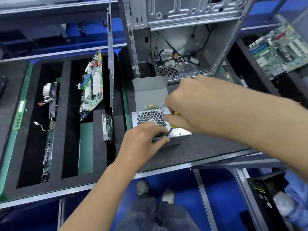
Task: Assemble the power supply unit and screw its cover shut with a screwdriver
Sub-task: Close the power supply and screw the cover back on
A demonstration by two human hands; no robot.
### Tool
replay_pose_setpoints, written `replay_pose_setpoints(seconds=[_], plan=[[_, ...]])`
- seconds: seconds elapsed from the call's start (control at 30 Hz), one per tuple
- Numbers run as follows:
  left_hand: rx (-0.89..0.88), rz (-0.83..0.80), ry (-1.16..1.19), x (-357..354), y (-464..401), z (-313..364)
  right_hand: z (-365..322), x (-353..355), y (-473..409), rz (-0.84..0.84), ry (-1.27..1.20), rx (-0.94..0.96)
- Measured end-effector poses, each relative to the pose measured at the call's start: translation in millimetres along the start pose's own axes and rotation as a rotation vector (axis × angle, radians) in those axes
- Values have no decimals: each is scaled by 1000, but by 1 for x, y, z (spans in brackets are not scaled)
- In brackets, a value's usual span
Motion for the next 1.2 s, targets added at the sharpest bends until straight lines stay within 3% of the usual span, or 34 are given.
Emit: replay_pose_setpoints(seconds=[0.23,0.37,0.43,0.5,0.63,0.73,0.77,0.87,0.97,1.07,1.2], plan=[[17,-32,48,3,-1,1,4,11,17,115,-6,-106],[232,37,497,25,-9,-20,47,8,19,148,-313,-199],[358,96,708,36,-25,-38,90,17,24,325,-454,-327],[429,122,775,45,-46,-51,127,11,28,441,-575,-464],[506,-3,675,35,-97,-63,158,-60,22,345,-835,-705],[683,-158,773,2,-123,-73,166,-107,19,350,-1009,-805],[670,-211,696,-6,-131,-75,169,-118,18,365,-1056,-827],[355,-413,75,-27,-155,-76,176,-145,15,405,-1179,-886],[301,-485,-125,-43,-163,-84,180,-161,14,425,-1247,-935],[315,-532,-123,-59,-166,-95,180,-169,11,437,-1288,-935],[355,-413,15,-46,-166,-106,173,-171,6,437,-1351,-899]])
Point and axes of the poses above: each hand's wrist, its own y-axis away from the middle knuckle, its own x-axis out of the back of the hand, z = x × y, the point moved 8 cm from there along -y, towards the middle knuckle, and after that the axes turned 1 degree about -z, right-handed, at the moved point
